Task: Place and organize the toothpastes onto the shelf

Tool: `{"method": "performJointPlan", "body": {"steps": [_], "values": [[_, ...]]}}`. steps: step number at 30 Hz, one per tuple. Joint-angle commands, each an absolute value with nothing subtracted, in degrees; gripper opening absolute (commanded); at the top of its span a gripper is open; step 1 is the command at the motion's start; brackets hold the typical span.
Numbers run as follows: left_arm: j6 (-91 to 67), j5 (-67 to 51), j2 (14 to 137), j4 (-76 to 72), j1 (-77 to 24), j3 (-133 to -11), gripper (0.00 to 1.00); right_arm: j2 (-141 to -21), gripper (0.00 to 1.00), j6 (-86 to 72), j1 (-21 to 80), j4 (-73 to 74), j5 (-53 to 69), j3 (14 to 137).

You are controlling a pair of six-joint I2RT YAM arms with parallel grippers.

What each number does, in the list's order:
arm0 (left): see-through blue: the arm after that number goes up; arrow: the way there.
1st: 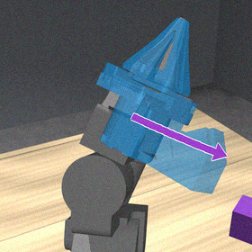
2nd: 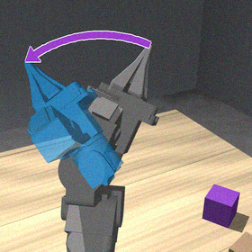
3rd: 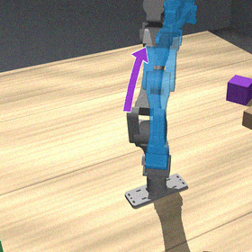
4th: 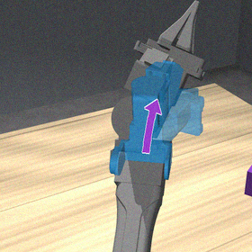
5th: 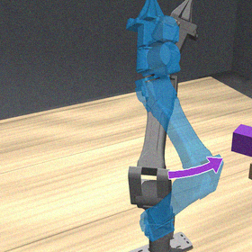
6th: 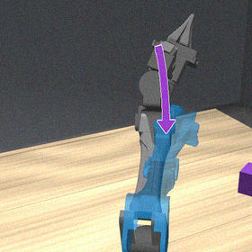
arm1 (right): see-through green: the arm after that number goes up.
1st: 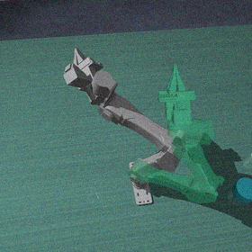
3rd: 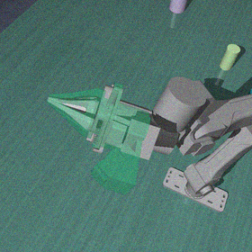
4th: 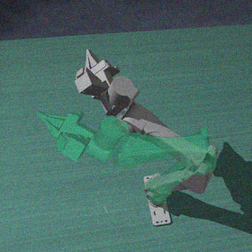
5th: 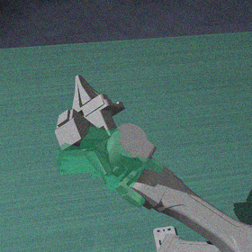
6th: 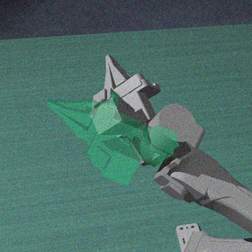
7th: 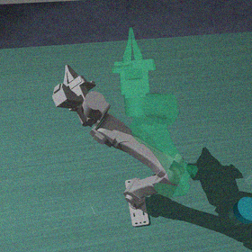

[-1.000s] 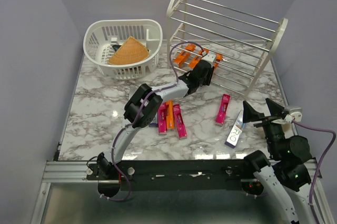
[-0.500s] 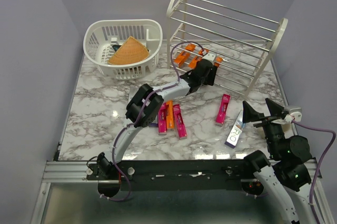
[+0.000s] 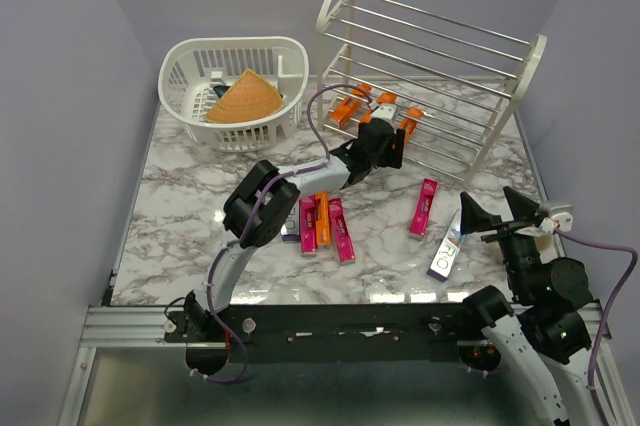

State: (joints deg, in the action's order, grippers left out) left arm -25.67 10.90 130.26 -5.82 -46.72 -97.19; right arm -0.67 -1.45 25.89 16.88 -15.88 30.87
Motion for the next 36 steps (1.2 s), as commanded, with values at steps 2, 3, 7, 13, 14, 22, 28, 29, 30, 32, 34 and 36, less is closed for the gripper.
{"method": "performJointPlan", "body": {"steps": [2, 3, 7, 13, 14, 22, 28, 29, 30, 32, 34, 36], "values": [[-32.5, 11.2, 123.1, -9.8, -46.6, -91.9, 0.73, 15.9, 1.00, -1.0, 26.5, 17.8, -17.0, 32.0], [-33.0, 11.3, 122.9, -9.7, -46.6, -91.0, 0.67, 15.9, 1.00, -1.0, 26.5, 17.8, -17.1, 32.0], [-34.5, 11.3, 123.4, -8.5, -46.6, -90.8, 0.48, 15.9, 1.00, -1.0, 26.5, 17.8, -17.0, 32.0], [-36.1, 9.3, 126.1, -6.3, -46.6, -94.0, 0.19, 15.9, 1.00, -0.9, 26.5, 17.8, -17.1, 32.0], [-36.2, 9.1, 126.6, -6.2, -46.7, -94.3, 0.17, 15.9, 1.00, -0.9, 26.5, 17.8, -17.2, 31.9], [-37.2, 8.0, 129.8, -3.7, -46.7, -98.6, 0.11, 15.9, 1.00, -0.9, 26.6, 17.7, -17.3, 32.0], [-37.8, 8.1, 130.9, -3.3, -46.6, -99.0, 0.11, 15.9, 1.00, -0.9, 26.6, 17.7, -17.4, 31.9], [-37.9, 8.1, 131.0, -3.2, -46.7, -99.2, 0.11, 15.8, 1.00, -0.8, 26.7, 17.6, -17.5, 31.9], [-37.8, 8.1, 131.2, -3.2, -46.7, -99.7, 0.11, 15.8, 1.00, -0.9, 26.6, 17.6, -17.4, 31.9], [-37.6, 8.2, 132.0, -2.7, -46.6, -100.3, 0.11, 15.9, 1.00, -0.9, 26.6, 17.6, -17.4, 31.8], [-37.6, 8.3, 132.6, -1.9, -46.6, -101.6, 0.11, 15.9, 1.00, -0.9, 26.6, 17.6, -17.6, 31.8], [-37.5, 8.2, 133.5, -1.8, -46.6, -102.5, 0.11, 15.9, 1.00, -0.9, 26.6, 17.6, -17.7, 31.8]]}}
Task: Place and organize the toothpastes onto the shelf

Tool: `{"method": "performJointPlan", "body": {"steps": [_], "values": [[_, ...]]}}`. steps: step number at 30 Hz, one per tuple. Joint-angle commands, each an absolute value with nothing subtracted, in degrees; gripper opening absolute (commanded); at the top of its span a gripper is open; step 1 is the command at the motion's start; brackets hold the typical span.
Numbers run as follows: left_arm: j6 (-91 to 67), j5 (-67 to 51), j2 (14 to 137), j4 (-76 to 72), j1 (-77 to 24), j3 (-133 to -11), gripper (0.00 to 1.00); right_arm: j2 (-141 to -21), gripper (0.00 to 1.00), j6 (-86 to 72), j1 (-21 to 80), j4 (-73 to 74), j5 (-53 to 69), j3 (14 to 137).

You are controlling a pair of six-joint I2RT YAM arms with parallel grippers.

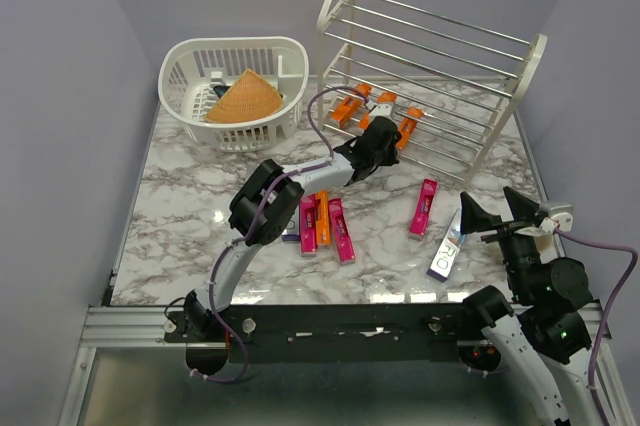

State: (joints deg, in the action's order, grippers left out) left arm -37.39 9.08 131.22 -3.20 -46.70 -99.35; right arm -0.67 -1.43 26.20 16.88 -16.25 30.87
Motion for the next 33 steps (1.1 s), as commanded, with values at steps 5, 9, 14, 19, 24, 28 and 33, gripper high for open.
{"method": "performJointPlan", "body": {"steps": [5, 9, 14, 19, 24, 28, 33], "values": [[-37.1, 8.9, 134.9, -0.6, -46.5, -104.8, 0.11, 15.9, 1.00, -0.9, 26.6, 17.5, -17.7, 31.8], [-37.2, 9.1, 135.7, -0.4, -46.1, -106.3, 0.11, 15.9, 1.00, -0.9, 26.6, 17.5, -17.7, 31.8], [-37.1, 9.6, 136.7, -0.1, -46.0, -107.6, 0.11, 15.9, 1.00, -0.9, 26.6, 17.6, -17.8, 31.8], [-37.5, 10.8, 136.7, -0.1, -45.7, -107.6, 0.11, 15.9, 1.00, -0.8, 26.6, 17.7, -17.8, 31.8], [-37.7, 11.5, 136.2, -0.7, -45.6, -107.5, 0.12, 15.9, 1.00, -0.8, 26.6, 17.6, -17.9, 31.8], [-37.5, 11.2, 135.7, -1.1, -45.6, -107.1, 0.14, 15.9, 1.00, -0.8, 26.6, 17.6, -17.9, 31.8], [-38.1, 9.8, 131.1, -3.3, -45.5, -102.4, 0.22, 15.9, 1.00, -0.8, 26.6, 17.6, -17.9, 31.8]]}}
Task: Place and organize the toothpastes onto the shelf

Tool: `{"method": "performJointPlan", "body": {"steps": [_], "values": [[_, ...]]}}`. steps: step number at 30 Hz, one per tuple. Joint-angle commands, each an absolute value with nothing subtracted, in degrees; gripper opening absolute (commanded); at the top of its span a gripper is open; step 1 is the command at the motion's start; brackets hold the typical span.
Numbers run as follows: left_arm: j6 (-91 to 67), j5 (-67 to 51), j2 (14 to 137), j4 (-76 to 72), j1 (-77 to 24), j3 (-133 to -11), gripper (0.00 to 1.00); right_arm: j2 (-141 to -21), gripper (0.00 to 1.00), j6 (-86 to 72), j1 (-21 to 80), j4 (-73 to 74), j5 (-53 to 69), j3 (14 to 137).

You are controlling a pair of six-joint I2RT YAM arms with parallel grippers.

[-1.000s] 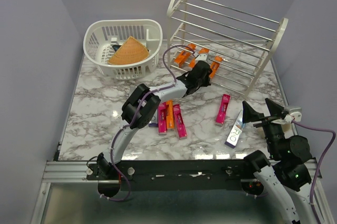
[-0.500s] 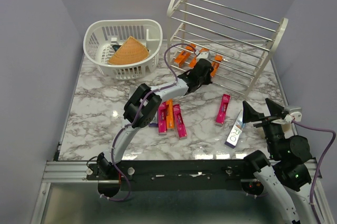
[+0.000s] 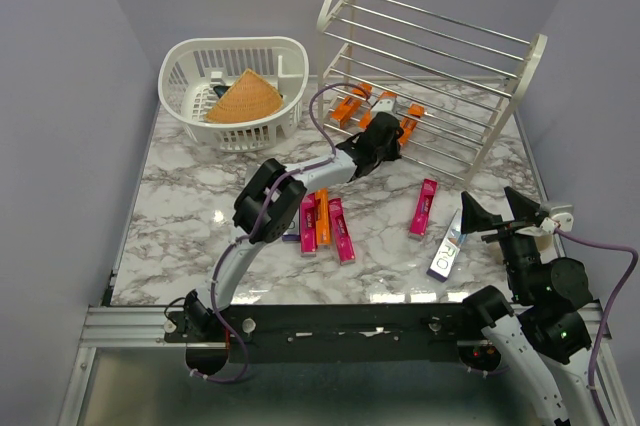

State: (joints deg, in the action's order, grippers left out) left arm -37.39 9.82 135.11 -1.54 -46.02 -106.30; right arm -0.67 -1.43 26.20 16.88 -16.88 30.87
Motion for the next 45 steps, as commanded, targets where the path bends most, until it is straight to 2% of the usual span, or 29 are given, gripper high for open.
{"method": "performJointPlan", "body": {"steps": [1, 3, 7, 9, 11, 17, 19, 25, 31, 38, 41, 45], "values": [[-38.3, 9.4, 130.1, -3.9, -45.6, -100.4, 0.26, 15.9, 1.00, -0.7, 26.7, 17.6, -18.0, 31.8], [-38.8, 9.0, 126.8, -4.9, -45.7, -97.8, 0.32, 15.9, 1.00, -0.7, 26.7, 17.7, -18.0, 31.8], [-38.8, 9.4, 120.0, -7.7, -46.3, -89.3, 0.52, 15.9, 1.00, -0.7, 26.7, 17.7, -17.7, 31.8], [-38.8, 10.4, 115.8, -7.8, -46.8, -86.5, 0.56, 15.8, 1.00, -0.7, 26.7, 17.7, -17.8, 31.8], [-38.9, 11.2, 111.6, -7.4, -47.2, -82.1, 0.66, 15.9, 1.00, -0.5, 26.7, 17.7, -17.6, 31.9], [-39.1, 17.5, 100.4, -5.1, -49.3, -68.7, 0.84, 15.8, 1.00, -0.8, 26.8, 17.8, -17.1, 32.0], [-39.4, 19.9, 97.7, -2.5, -50.4, -64.5, 0.93, 15.9, 1.00, -0.8, 26.7, 17.9, -17.1, 32.1], [-42.1, 30.6, 88.4, 7.9, -54.8, -55.6, 0.94, 15.8, 1.00, -0.7, 26.7, 17.9, -17.1, 32.1], [-48.5, 33.2, 79.5, 11.1, -58.6, -46.3, 0.93, 15.8, 1.00, -0.6, 26.8, 18.0, -17.6, 32.1], [-51.0, 33.5, 73.1, 15.8, -59.2, -42.6, 0.93, 13.8, 1.00, -1.6, 26.8, 16.8, -12.2, 32.5], [-50.5, 34.5, 70.2, 16.4, -59.2, -41.7, 0.93, 7.5, 1.00, -3.7, 26.8, 18.1, -7.5, 35.0], [-50.4, 36.1, 65.7, 18.9, -59.1, -41.0, 0.99, -5.1, 1.00, -8.8, 26.8, 21.8, 2.3, 39.9]]}}
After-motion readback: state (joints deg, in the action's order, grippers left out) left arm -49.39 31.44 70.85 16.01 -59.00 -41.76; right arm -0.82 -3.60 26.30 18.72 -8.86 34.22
